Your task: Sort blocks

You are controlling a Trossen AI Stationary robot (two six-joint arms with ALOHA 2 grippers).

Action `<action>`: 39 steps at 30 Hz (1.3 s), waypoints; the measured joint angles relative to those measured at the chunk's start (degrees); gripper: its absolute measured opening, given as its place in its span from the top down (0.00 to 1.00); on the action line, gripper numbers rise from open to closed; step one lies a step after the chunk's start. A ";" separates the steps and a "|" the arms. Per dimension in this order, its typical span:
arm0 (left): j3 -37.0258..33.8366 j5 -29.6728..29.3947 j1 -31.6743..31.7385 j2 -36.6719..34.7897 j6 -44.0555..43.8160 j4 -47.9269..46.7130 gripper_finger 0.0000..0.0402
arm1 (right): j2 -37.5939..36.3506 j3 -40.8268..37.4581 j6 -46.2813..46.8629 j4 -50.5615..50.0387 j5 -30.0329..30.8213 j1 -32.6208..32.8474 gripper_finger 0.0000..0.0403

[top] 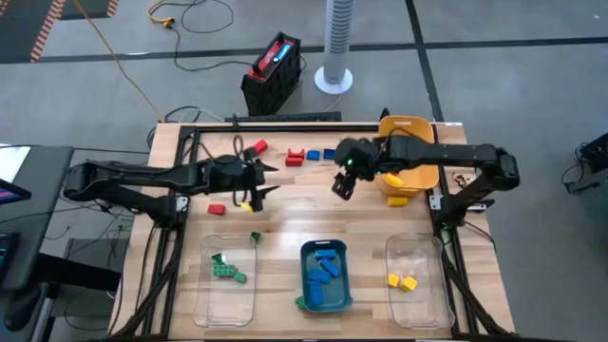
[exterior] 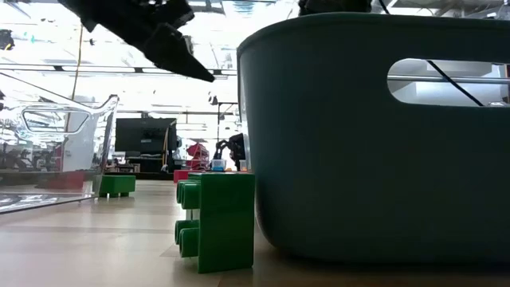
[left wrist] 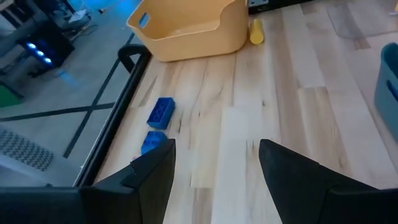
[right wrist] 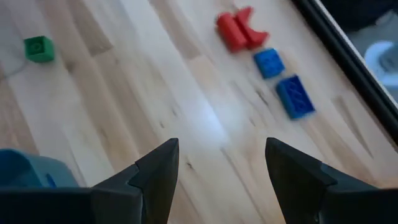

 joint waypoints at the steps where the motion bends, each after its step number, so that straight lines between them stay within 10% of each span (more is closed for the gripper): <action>1: -0.70 -0.03 0.43 -1.34 0.06 0.11 0.44 | 0.43 0.00 -0.48 0.53 0.47 0.85 0.38; 17: -5.65 -0.18 2.41 -16.64 -0.71 -10.72 0.44 | 8.08 0.00 -9.27 -9.14 -2.51 5.15 0.38; 30: -5.65 -0.36 2.41 -18.18 -1.98 -11.45 0.44 | 15.53 0.01 -13.10 -32.89 -6.79 9.90 0.39; 39: -5.65 -0.39 2.41 -18.16 -2.91 -12.94 0.44 | 16.98 0.68 -14.67 -30.10 -6.13 8.50 0.46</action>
